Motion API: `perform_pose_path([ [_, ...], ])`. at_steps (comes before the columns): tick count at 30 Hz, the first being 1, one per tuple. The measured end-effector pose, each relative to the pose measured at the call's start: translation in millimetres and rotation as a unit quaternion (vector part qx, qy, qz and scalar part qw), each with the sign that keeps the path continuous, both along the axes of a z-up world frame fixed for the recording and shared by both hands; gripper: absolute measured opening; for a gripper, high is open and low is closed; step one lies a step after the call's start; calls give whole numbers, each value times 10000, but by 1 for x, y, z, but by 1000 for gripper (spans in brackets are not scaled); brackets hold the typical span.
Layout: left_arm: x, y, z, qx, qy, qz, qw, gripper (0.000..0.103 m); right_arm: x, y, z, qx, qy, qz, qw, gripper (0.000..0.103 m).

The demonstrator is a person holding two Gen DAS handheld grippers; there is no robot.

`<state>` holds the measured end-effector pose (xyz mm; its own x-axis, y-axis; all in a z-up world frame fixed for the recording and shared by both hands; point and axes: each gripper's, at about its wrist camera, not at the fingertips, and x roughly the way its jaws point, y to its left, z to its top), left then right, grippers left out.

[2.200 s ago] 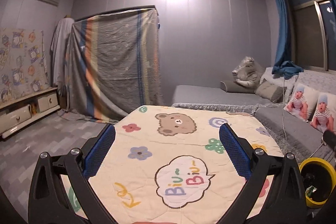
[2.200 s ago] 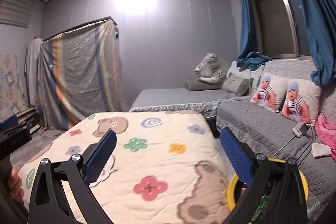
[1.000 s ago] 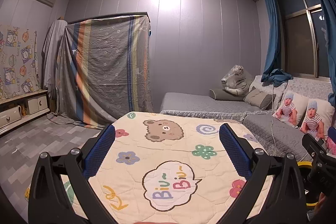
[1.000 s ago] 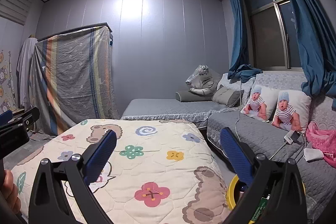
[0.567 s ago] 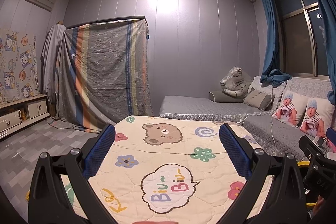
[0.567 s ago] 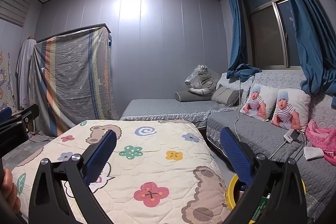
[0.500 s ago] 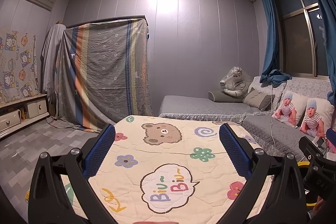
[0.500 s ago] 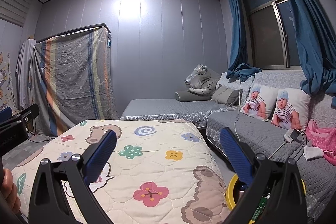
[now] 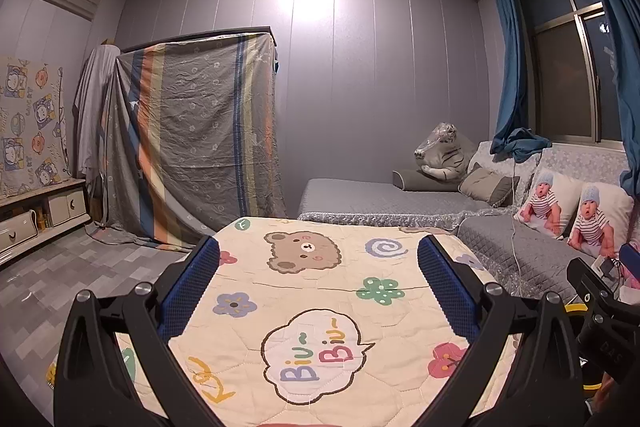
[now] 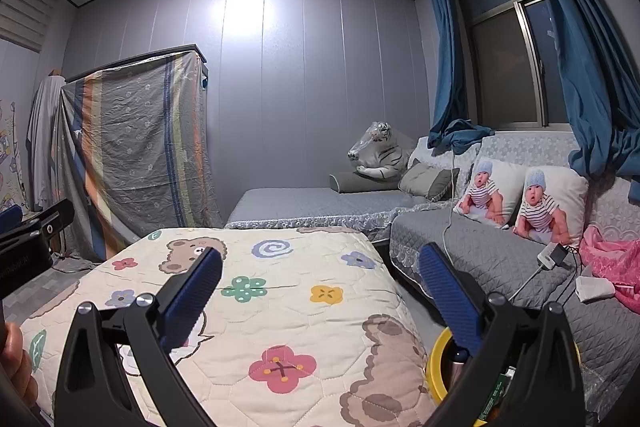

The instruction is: Collect trash

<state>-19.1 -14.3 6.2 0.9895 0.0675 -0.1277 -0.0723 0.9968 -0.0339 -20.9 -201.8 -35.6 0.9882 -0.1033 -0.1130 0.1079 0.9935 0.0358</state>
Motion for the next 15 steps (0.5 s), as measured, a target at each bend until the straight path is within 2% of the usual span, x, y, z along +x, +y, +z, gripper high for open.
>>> perform_pose_path([
  [15, 6, 0, -3, -14, 146, -48, 9999, 95, 5, -1, -4, 60, 105, 6, 9999, 95],
])
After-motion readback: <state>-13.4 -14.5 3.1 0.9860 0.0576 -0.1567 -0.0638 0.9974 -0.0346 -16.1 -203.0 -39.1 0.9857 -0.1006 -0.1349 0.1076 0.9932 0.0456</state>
